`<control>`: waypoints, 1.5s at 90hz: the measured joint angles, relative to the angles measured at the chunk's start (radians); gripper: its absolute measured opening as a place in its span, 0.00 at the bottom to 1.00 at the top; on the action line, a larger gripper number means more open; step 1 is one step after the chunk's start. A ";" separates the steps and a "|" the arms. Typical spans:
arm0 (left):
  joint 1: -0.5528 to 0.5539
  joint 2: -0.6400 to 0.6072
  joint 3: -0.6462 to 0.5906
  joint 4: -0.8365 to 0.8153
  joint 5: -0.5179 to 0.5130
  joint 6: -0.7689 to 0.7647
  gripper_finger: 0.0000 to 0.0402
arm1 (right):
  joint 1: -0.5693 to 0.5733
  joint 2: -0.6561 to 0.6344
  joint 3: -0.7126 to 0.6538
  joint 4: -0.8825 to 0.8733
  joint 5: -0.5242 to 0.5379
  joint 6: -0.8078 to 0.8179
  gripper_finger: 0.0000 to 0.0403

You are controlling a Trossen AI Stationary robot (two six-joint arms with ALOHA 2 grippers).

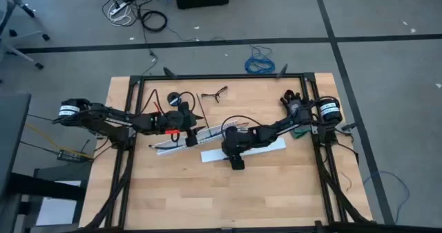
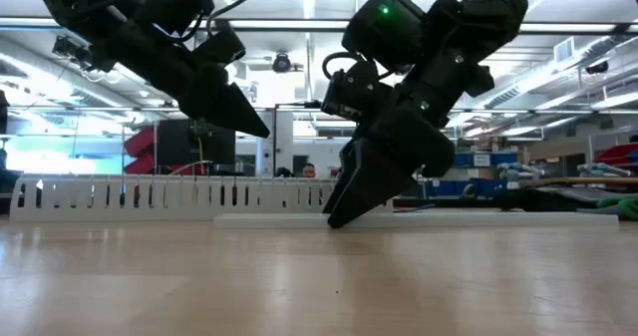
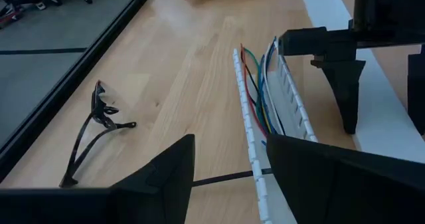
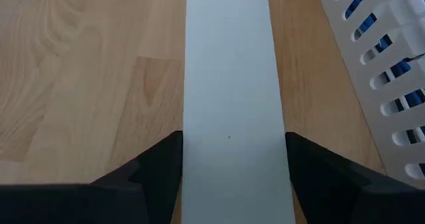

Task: Ziptie cables
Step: Close the white cable duct

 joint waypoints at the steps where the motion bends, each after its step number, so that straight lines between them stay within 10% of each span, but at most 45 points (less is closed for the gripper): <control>1: 0.000 0.000 0.000 0.000 0.000 0.000 0.46 | 0.000 0.000 0.000 0.000 0.000 0.000 0.59; 135: 0.013 0.006 -0.001 -0.230 0.036 -0.070 0.46 | -0.039 -0.216 0.000 -0.202 -0.021 -0.075 0.58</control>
